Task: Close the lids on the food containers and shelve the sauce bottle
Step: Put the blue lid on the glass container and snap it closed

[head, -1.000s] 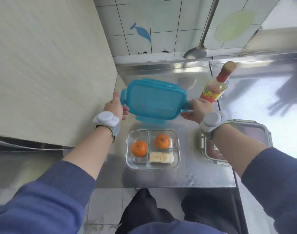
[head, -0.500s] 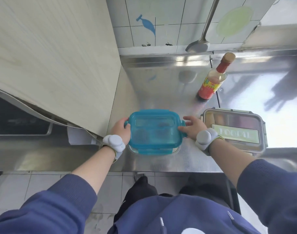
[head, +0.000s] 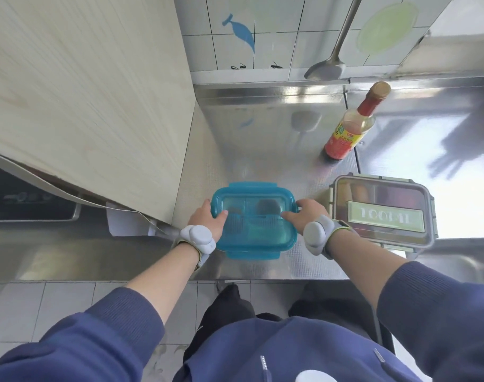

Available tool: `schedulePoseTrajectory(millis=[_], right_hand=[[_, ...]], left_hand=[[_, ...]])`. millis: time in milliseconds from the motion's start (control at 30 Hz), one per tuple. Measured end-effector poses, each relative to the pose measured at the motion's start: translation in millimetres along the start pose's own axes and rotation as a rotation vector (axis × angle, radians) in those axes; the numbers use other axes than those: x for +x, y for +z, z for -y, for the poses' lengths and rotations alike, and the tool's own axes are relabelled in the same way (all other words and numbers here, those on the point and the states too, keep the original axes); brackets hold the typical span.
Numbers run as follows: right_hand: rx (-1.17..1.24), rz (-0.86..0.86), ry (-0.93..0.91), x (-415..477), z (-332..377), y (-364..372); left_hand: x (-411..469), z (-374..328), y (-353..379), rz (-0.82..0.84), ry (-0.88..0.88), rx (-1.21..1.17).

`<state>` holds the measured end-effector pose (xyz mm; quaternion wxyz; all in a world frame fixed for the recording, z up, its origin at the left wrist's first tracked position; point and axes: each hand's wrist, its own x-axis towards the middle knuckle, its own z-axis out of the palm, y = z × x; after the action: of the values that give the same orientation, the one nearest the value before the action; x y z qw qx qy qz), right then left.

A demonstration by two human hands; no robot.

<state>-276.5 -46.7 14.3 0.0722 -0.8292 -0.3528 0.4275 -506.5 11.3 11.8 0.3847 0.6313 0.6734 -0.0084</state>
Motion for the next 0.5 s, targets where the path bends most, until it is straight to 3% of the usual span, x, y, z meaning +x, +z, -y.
schedulePoseTrajectory(millis=[233,500], right_hand=[[-0.003,0.085,0.076,13,1,-1],[0.098,0.163,0.086,17,2,-2]], left_hand=[[12,6,-2,0.059,-0.054,-0.191],[19,5,9,0.056,-0.156,-0.175]])
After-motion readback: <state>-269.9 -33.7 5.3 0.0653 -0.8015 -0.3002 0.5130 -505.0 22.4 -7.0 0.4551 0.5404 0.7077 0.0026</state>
